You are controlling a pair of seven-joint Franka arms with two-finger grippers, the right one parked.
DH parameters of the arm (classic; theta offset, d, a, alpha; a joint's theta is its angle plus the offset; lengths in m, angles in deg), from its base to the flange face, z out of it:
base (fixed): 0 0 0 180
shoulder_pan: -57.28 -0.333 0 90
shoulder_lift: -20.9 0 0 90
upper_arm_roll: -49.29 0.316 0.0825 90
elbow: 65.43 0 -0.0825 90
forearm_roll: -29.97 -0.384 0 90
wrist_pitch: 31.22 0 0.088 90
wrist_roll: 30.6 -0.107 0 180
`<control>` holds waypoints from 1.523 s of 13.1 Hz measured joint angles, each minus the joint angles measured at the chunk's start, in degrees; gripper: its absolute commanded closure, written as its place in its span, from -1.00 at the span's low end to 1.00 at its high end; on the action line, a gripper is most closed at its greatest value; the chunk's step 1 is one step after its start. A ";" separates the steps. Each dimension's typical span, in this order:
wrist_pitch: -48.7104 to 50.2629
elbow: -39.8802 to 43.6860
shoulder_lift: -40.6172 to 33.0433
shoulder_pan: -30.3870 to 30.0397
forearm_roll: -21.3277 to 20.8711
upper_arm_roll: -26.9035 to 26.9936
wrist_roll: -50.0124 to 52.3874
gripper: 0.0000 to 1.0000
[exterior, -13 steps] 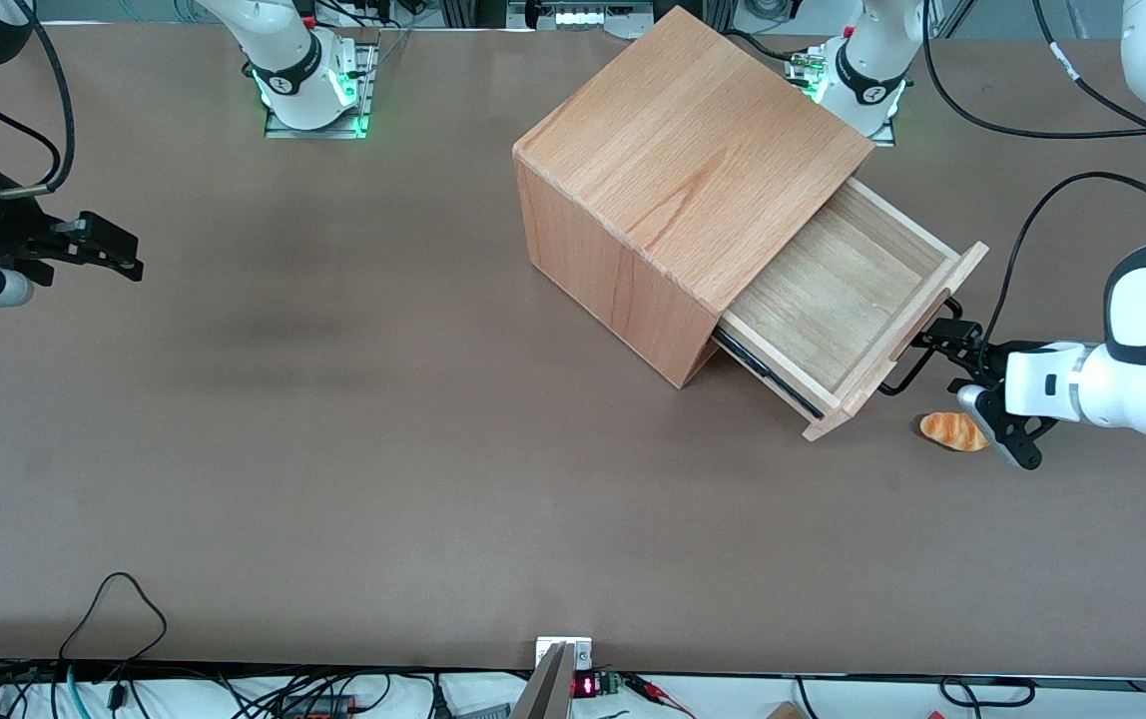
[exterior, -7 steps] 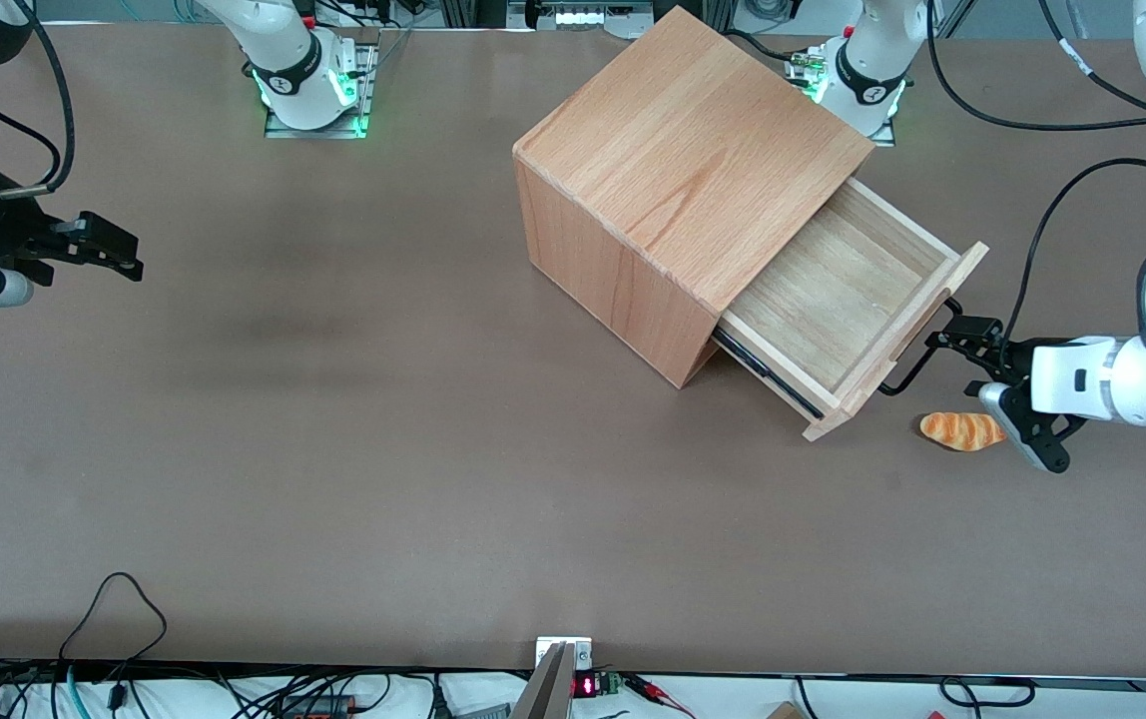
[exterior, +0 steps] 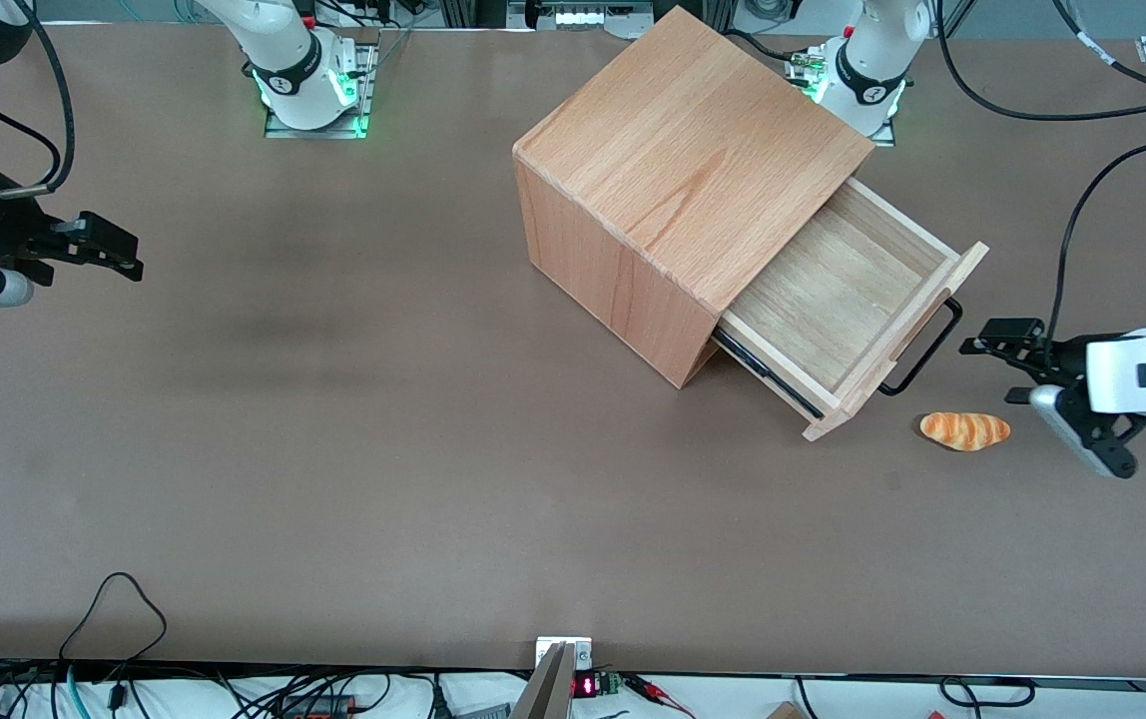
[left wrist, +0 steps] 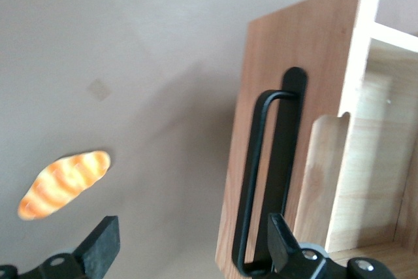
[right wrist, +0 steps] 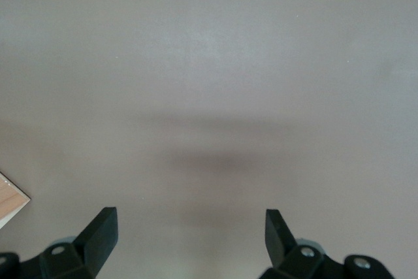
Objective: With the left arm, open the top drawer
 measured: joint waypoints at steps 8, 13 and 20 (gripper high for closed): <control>-2.51 1.86 -6.15 -0.21 -9.93 1.40 8.76 -1.00; -5.10 1.73 -10.03 -0.20 -10.26 1.40 15.80 -1.00; -9.56 -6.83 -16.88 6.68 -10.28 5.50 26.43 -1.00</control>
